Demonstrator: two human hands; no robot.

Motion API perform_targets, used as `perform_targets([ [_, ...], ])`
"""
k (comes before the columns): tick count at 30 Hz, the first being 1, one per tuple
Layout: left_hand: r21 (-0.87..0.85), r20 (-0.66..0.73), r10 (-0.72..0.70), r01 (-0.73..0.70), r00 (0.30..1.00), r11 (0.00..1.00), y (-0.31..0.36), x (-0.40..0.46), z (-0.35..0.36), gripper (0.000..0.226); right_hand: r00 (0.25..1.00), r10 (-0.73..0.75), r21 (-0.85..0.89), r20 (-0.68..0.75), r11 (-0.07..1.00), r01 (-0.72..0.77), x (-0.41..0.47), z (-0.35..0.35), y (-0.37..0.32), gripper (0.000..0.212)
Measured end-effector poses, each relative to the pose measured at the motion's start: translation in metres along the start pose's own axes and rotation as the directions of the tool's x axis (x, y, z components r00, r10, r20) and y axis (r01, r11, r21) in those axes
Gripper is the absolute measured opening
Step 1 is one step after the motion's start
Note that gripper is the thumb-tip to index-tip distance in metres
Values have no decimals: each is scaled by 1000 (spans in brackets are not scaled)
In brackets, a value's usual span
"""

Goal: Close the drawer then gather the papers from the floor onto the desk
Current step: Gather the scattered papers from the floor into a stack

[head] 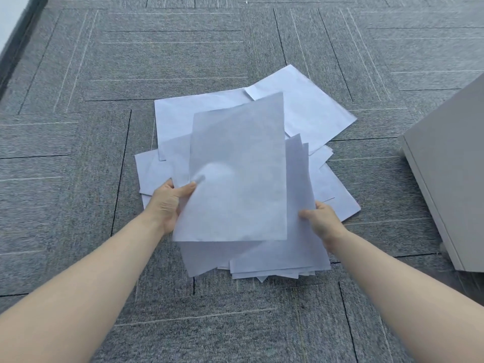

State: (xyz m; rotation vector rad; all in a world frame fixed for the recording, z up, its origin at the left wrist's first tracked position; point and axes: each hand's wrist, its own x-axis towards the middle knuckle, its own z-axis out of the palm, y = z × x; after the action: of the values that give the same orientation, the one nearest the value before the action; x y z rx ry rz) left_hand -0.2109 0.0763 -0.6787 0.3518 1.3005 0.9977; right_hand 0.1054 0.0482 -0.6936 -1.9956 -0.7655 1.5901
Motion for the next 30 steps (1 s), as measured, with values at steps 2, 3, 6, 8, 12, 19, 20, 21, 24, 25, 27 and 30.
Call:
perform_targets([
  [2,5,7,-4,4,1000,1000,1,2,7,24,999,30,34,15,999,-31,2,-1,1,23],
  [3,4,7,-9,9,1000,1000,0,2,11,23,999,42,53,23,998,-43,4,-1,2,21],
  [6,35,-16,-13,14,1000,999,-9,5,17,20,998,48,107,39,993,-52,8,-2,4,23],
  [8,113,-68,18,-10,998,994,-17,6,19,20,996,63,195,62,978,-74,9,0,4,30],
  [12,300,-133,48,-6,990,954,-35,9,19,19,989,64,341,135,934,-107,8,1,0,37],
  [19,542,-43,31,-3,999,840,-50,8,34,18,996,-24,35,85,999,21,10,11,2,27],
  [20,563,-46,56,-20,997,826,-50,9,34,17,997,-22,19,68,1000,21,11,12,4,26],
  [21,599,-69,99,-39,993,800,-48,12,32,16,998,-25,7,50,1000,24,12,11,4,23],
  [24,796,-208,290,-10,934,605,-37,18,16,29,999,-33,11,-17,999,33,17,3,7,19],
  [25,852,-267,355,47,896,522,-32,20,9,35,999,-40,23,-34,999,41,19,-1,8,19],
  [27,898,-379,460,198,803,394,-19,21,-5,45,997,-48,59,-68,997,52,20,-10,9,18],
  [30,826,-543,462,348,701,443,-2,25,-25,62,993,-58,97,-100,993,68,22,-18,13,19],
])
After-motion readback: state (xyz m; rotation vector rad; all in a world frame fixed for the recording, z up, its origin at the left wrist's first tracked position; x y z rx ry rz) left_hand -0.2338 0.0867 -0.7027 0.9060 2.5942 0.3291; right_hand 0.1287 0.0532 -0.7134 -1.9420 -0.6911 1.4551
